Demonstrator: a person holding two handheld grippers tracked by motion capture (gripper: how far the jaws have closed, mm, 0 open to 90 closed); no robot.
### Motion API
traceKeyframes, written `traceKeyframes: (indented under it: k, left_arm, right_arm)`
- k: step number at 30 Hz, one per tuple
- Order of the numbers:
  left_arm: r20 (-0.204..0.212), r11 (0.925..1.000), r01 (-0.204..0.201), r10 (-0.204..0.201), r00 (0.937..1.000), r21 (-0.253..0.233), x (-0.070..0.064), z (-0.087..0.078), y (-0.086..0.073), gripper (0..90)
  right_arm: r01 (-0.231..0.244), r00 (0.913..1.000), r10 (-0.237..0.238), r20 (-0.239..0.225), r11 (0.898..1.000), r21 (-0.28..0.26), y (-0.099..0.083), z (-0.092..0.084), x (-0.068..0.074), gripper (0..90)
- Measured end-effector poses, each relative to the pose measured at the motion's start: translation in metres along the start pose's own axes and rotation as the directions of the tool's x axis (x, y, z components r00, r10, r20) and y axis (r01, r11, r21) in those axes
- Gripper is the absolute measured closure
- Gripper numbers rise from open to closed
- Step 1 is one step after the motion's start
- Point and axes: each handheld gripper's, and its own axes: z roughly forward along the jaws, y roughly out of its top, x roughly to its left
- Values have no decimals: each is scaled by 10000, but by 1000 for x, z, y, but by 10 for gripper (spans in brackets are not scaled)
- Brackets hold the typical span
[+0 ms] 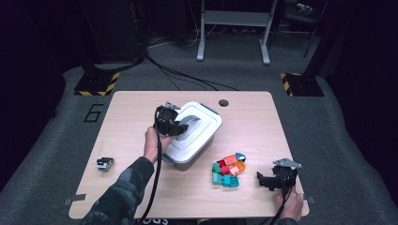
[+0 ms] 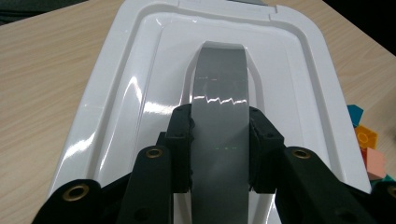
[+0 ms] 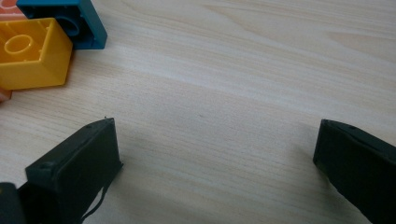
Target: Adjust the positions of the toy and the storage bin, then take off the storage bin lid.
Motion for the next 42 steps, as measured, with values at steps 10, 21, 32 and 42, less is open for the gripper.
traceKeyframes:
  k: [10,21,32,42]
  left_arm:
    - [118,10000,81,-81,9999,59,-18,6,3,669]
    - [145,9999,142,-142,9998,30,-30,9,4,668]
    - [-444,9996,-266,261,9987,-101,-35,6,6,669]
    - [-750,9983,-489,465,9961,-314,-29,-11,12,669]
  right_arm:
    - [-37,10000,37,-1,10000,-3,0,0,0,0]
    - [18,10000,-18,-14,10000,-4,0,0,0,0]
    - [13,10000,-13,-23,10000,10,0,0,0,0]
    - [24,10000,-24,-22,10000,8,0,0,0,0]
